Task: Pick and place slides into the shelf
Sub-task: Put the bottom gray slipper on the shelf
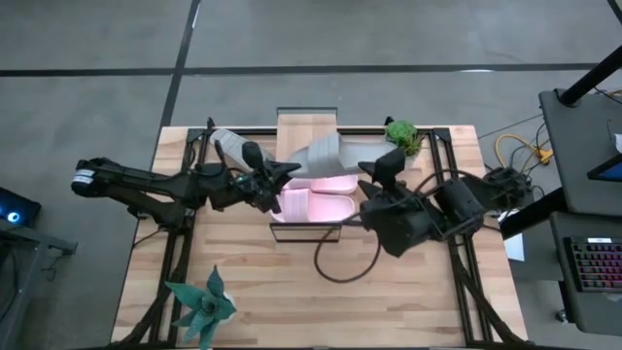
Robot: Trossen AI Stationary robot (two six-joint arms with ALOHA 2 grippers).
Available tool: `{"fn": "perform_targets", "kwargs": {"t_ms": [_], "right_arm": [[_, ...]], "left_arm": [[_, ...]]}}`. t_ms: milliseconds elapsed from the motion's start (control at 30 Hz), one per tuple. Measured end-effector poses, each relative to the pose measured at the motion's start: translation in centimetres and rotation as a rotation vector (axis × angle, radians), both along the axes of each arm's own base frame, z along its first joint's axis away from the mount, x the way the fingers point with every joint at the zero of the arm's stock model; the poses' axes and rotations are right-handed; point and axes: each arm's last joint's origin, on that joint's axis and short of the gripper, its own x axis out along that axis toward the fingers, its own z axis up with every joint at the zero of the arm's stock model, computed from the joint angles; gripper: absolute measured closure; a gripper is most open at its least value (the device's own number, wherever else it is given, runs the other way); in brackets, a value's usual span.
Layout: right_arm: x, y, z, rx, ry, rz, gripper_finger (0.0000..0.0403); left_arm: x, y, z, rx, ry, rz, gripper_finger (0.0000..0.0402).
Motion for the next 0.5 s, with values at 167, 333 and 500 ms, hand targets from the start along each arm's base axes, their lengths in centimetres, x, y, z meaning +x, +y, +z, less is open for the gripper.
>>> {"fn": "perform_targets", "kwargs": {"t_ms": [167,333,500], "right_arm": [[0.5,-1.6,-0.3,0.044,0.052,-0.021,0.0165],[0.7,-2.6,-0.5,0.080,0.066,-0.049,0.0167],[0.9,-3.3,-0.6,0.091,0.073,-0.071,0.0167]], "left_arm": [[0.2,0.0,-0.1,0.001,-0.001,-0.001,0.0389],[0.1,0.0,0.0,0.001,-0.002,-0.001,0.0389],[0.2,-0.1,0.5,0.000,-0.020,-0.022,0.0389]]}}
